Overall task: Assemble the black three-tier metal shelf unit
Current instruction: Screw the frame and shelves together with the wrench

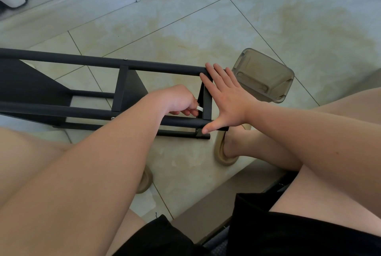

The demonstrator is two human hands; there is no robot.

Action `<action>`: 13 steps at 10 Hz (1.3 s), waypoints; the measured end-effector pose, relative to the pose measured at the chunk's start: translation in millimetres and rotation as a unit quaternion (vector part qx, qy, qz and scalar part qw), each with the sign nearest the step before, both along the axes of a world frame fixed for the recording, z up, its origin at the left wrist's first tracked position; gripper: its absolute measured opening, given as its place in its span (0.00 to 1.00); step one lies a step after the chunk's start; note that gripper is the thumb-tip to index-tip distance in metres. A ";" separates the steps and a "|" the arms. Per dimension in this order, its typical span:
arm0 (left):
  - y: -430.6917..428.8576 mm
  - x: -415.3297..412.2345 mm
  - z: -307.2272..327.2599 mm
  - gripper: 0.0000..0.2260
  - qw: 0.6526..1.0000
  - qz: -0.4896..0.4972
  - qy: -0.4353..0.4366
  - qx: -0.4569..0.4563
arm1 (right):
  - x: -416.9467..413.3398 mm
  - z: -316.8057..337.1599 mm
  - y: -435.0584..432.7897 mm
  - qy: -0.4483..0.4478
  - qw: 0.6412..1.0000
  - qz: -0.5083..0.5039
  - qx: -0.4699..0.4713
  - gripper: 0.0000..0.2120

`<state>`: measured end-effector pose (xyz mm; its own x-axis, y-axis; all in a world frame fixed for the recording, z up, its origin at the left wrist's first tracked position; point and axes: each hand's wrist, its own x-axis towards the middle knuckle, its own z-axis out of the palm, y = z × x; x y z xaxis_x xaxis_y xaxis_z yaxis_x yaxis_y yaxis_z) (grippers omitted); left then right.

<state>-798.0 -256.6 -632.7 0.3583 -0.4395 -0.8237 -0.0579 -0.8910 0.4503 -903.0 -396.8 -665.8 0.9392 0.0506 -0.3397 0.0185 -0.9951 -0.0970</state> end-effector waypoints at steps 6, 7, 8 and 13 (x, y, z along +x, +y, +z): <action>14.3 5.4 -7.5 0.05 0.984 -0.161 -0.074 -0.005 | 0.1 0.8 0.5 0.000 1.000 -0.003 -0.003 0.71; 19.4 14.0 -7.1 0.06 0.990 -0.114 -0.069 -0.036 | 0.1 0.5 0.2 0.000 1.000 -0.002 -0.002 0.71; 18.8 16.5 -5.4 0.06 0.992 -0.100 -0.063 -0.049 | 0.1 0.2 0.0 -0.002 1.000 -0.001 -0.004 0.71; 6.8 4.0 -25.6 0.09 0.977 0.187 0.017 -0.101 | 1.4 -2.9 -0.7 -0.007 1.000 -0.001 -0.001 0.71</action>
